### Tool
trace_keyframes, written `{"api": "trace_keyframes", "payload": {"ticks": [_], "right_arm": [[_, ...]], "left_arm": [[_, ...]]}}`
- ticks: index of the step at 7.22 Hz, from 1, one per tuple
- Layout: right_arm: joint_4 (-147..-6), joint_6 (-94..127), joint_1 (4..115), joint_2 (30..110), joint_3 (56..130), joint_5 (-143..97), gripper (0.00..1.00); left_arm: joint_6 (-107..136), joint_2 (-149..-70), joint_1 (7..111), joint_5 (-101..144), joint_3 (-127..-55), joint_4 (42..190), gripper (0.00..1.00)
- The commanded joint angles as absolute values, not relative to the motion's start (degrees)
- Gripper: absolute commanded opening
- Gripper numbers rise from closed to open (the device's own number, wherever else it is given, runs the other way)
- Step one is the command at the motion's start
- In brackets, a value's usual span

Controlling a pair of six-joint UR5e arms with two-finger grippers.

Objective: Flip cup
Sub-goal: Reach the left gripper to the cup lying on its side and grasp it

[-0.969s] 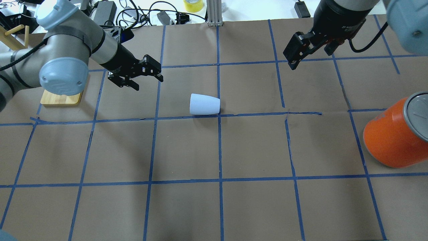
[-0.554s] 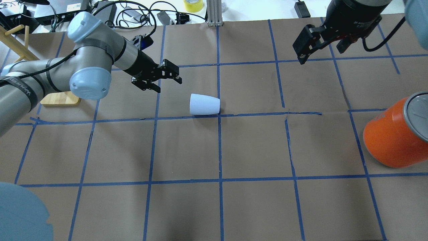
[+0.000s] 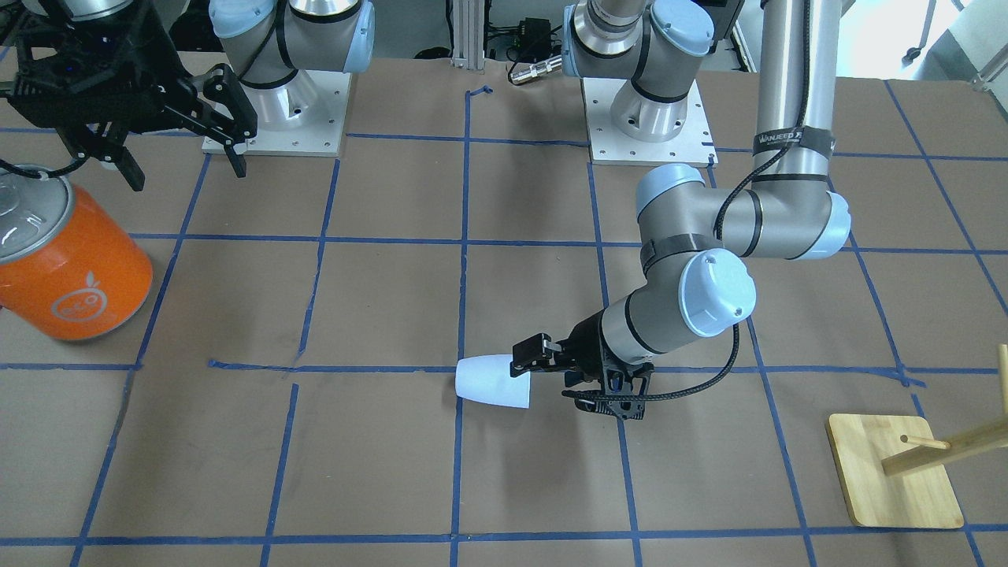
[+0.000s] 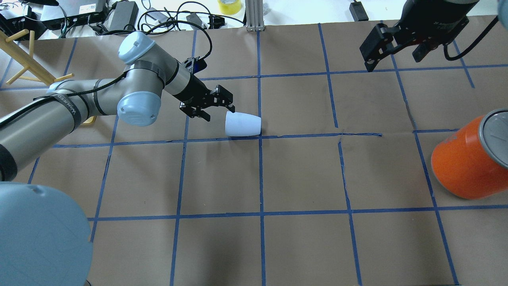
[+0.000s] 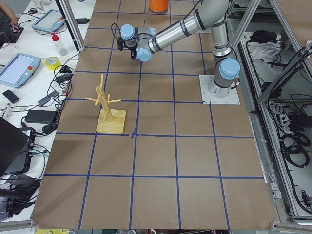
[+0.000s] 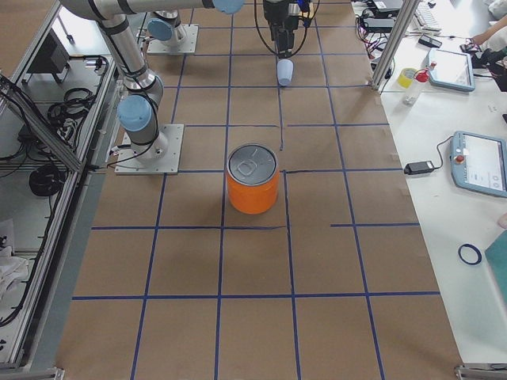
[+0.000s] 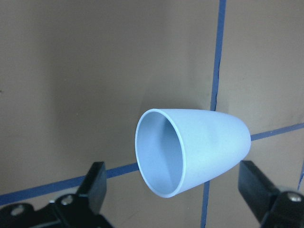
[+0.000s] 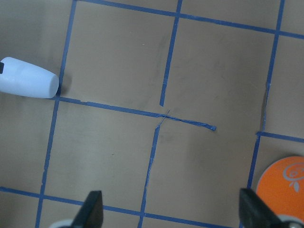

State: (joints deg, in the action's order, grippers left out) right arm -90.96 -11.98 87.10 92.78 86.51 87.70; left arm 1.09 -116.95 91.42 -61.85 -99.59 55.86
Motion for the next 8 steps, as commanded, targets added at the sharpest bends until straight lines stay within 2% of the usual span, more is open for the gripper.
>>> {"api": "trace_keyframes", "payload": {"ticks": [1, 3, 4, 6, 8], "right_arm": [[-90.70, -6.00, 87.27, 92.90, 86.57, 87.63, 1.00], [-90.88, -4.40, 87.36, 92.99, 86.49, 87.63, 1.00], [-90.88, -4.39, 87.36, 93.08, 86.48, 87.54, 1.00], [-90.88, -4.57, 87.28, 92.82, 86.66, 87.19, 1.00], [-91.14, -4.66, 87.36, 92.99, 86.83, 87.54, 1.00]], "left_arm": [[3.06, -118.82, 92.98, -58.65, -99.58, 55.11, 1.00], [3.25, -119.00, 93.08, -58.36, -99.67, 55.20, 1.00], [3.16, -119.44, 93.08, -58.01, -99.49, 55.63, 0.69], [5.86, -119.53, 92.99, -53.88, -99.58, 55.99, 0.00], [13.26, -119.18, 92.99, -54.75, -97.57, 55.28, 0.00]]}}
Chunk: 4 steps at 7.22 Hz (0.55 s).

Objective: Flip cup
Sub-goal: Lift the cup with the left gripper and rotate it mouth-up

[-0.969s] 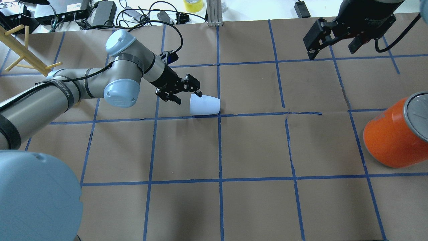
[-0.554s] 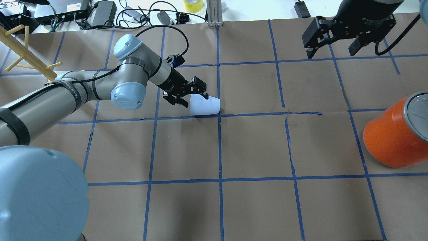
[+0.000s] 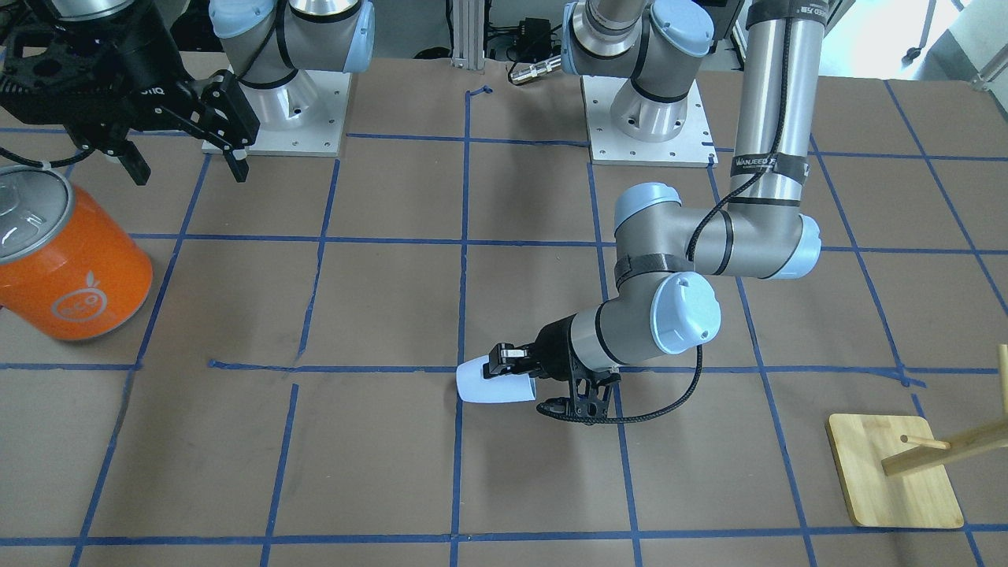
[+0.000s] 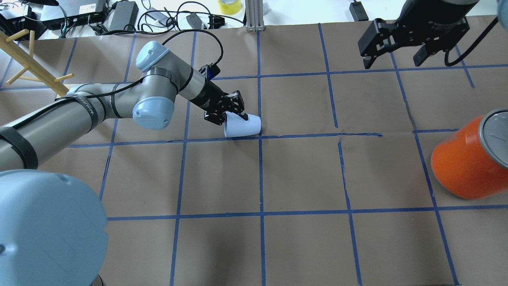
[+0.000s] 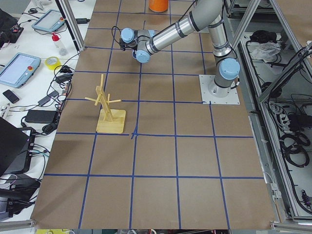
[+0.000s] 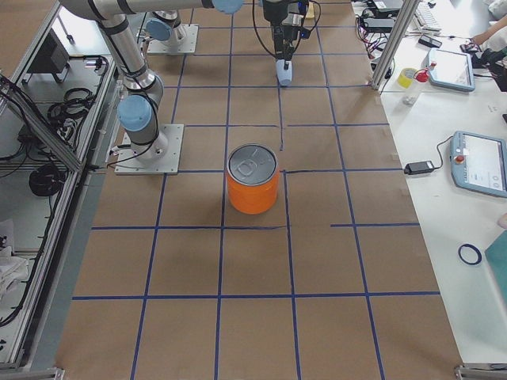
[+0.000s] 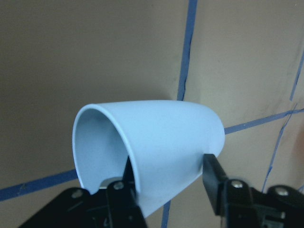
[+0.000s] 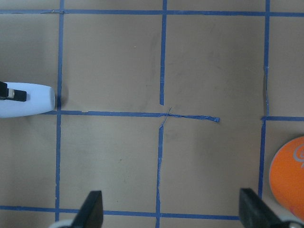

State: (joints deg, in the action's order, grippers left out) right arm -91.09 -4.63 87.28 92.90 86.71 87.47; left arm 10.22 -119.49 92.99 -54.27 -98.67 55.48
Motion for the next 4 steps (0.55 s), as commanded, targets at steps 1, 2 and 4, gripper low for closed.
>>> {"api": "trace_keyframes", "payload": {"ticks": [1, 2, 4], "right_arm": [[-92.10, -4.40, 87.02, 92.64, 86.75, 86.76, 1.00], [-92.02, -4.57, 87.19, 92.90, 86.75, 87.62, 1.00], [-91.76, -4.66, 87.19, 92.99, 86.75, 87.63, 1.00]], "left_arm": [[14.14, -119.18, 92.81, -55.45, -96.60, 55.28, 0.00], [15.54, -118.92, 92.64, -58.85, -93.72, 55.28, 0.00], [17.31, -118.65, 92.64, -70.09, -89.40, 55.90, 0.00]]}}
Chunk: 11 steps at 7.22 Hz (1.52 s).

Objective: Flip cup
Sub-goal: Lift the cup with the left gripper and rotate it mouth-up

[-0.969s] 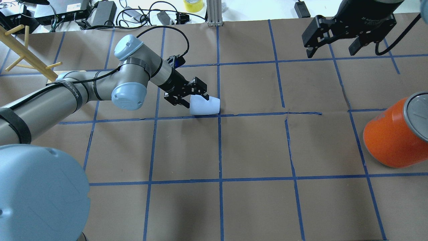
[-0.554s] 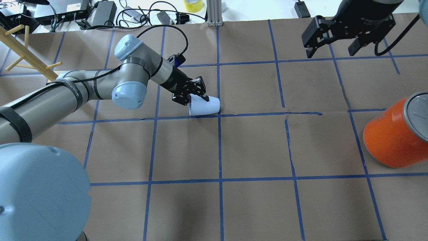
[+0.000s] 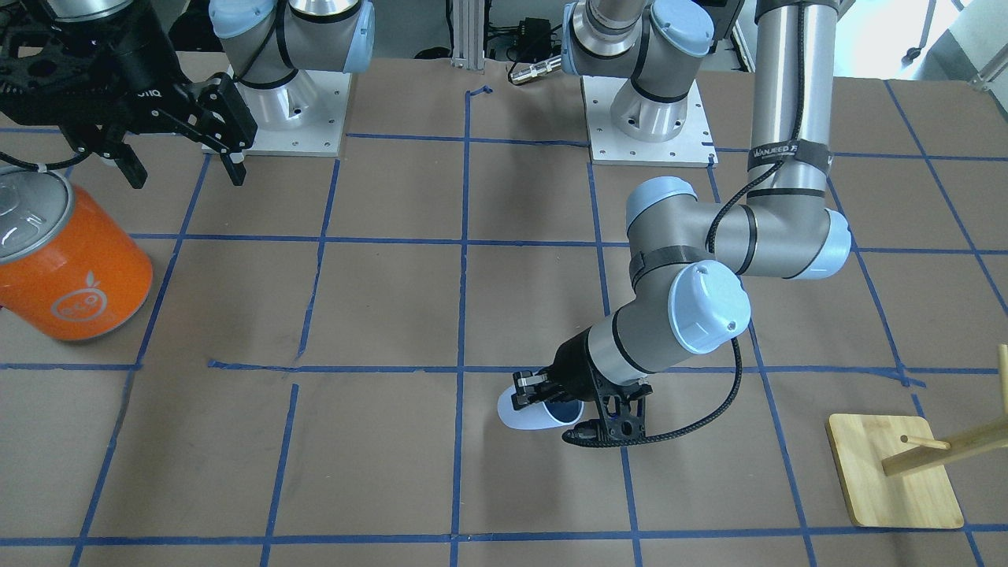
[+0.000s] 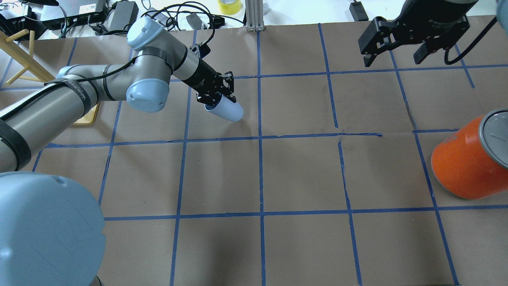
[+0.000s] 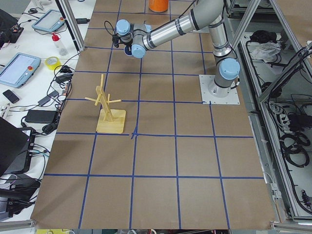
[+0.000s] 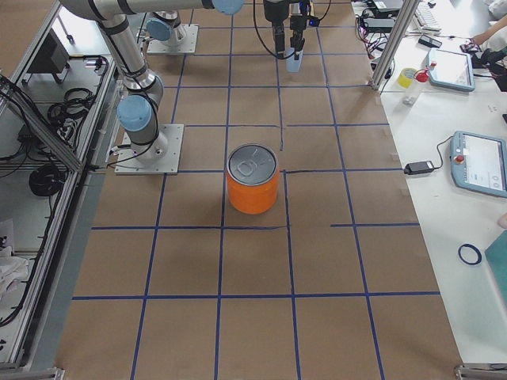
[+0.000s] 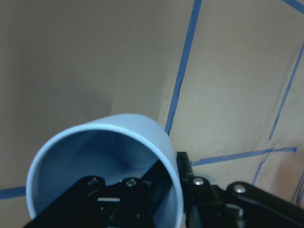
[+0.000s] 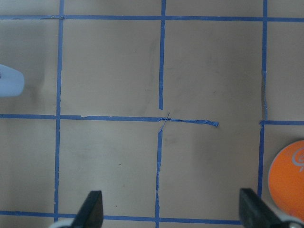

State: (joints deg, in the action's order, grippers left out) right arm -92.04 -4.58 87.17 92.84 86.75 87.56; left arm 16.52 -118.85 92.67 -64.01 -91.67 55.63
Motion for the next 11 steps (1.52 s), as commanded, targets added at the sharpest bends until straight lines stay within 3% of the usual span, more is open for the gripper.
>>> {"api": "trace_keyframes", "payload": {"ticks": [1, 4, 11], "right_arm": [[-91.67, -4.75, 87.19, 92.99, 86.84, 87.63, 1.00], [-91.67, -4.66, 87.19, 92.99, 86.84, 87.54, 1.00], [-91.50, -4.66, 87.19, 92.99, 86.92, 87.19, 1.00]], "left_arm": [[16.97, -117.70, 92.64, -75.01, -88.60, 55.90, 0.00], [2.00, -118.30, 91.59, -92.66, -84.99, 55.46, 0.00], [-3.52, -121.55, 87.37, -95.44, -87.36, 55.46, 0.00]]}}
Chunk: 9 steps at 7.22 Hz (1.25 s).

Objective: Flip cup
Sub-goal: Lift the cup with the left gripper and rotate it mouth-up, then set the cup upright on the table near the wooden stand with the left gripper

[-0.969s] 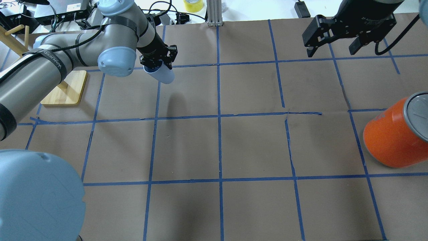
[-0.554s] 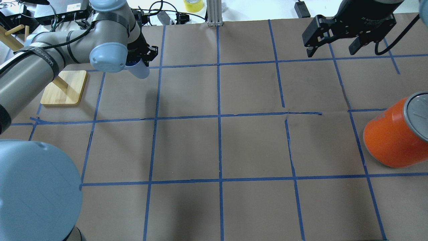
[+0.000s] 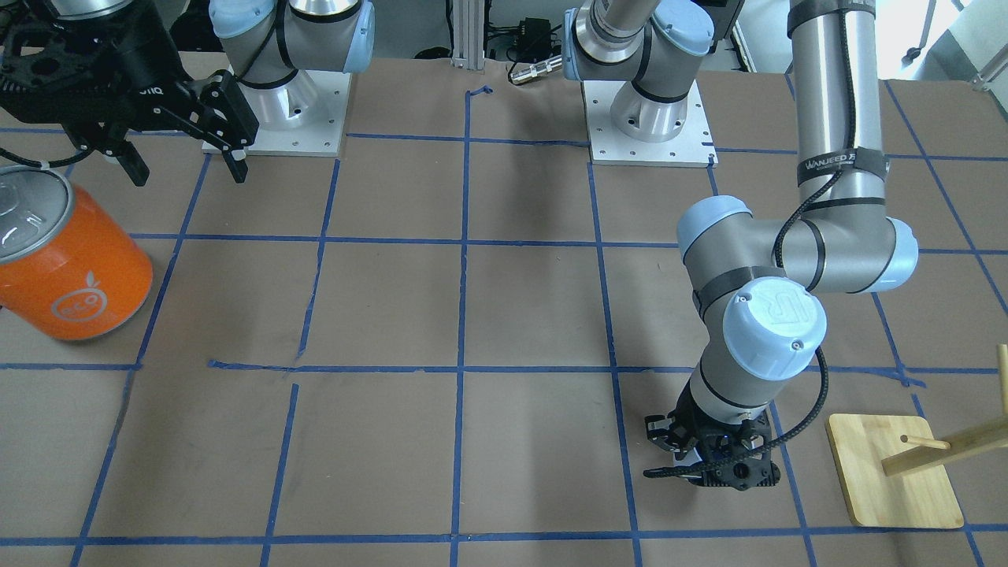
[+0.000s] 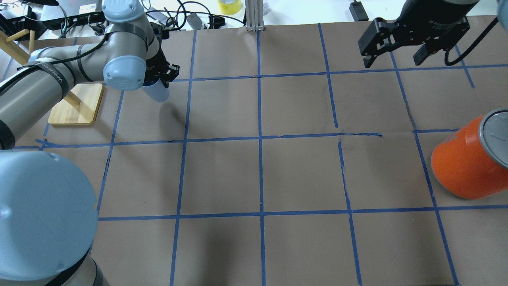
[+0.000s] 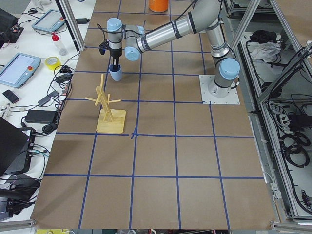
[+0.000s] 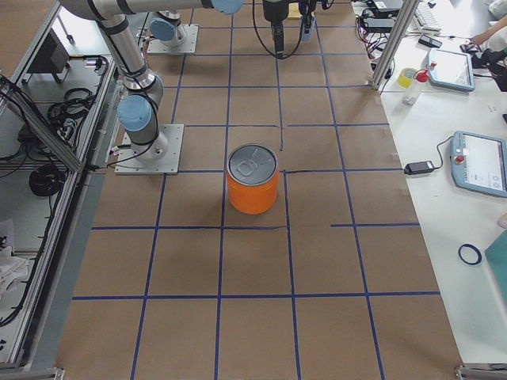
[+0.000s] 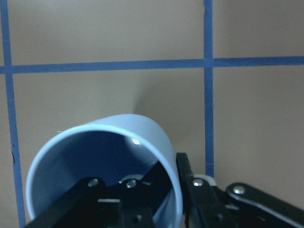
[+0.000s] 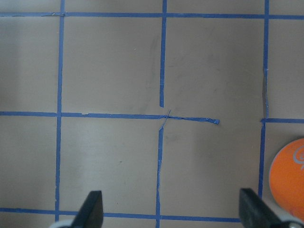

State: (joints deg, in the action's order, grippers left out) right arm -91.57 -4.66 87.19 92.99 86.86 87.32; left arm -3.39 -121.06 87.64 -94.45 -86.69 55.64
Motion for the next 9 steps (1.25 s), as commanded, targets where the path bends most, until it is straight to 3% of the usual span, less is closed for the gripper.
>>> {"api": "trace_keyframes", "payload": {"ticks": [1, 4, 5, 6, 7, 9], "right_arm": [[-91.49, -4.66, 87.19, 92.90, 86.92, 87.36, 1.00], [-91.50, -4.66, 87.19, 92.90, 86.92, 87.36, 1.00], [-91.58, -4.66, 87.19, 92.99, 86.92, 87.36, 1.00], [-91.58, -4.66, 87.19, 92.99, 86.92, 87.10, 1.00], [-91.50, -4.66, 87.27, 93.16, 86.84, 87.36, 1.00], [-91.58, -4.66, 87.19, 92.99, 86.84, 87.27, 1.00]], "left_arm": [[-3.52, -121.73, 86.75, -95.28, -87.36, 55.46, 0.00], [-3.52, -121.73, 86.48, -95.27, -87.54, 55.90, 0.07], [-3.52, -121.90, 86.48, -95.27, -87.54, 55.90, 0.25], [-3.52, -121.73, 86.48, -95.36, -87.63, 56.42, 0.91], [-3.43, -121.29, 86.48, -95.27, -87.45, 57.12, 1.00], [-3.43, -117.62, 86.57, -95.19, -85.79, 64.03, 1.00]]}}
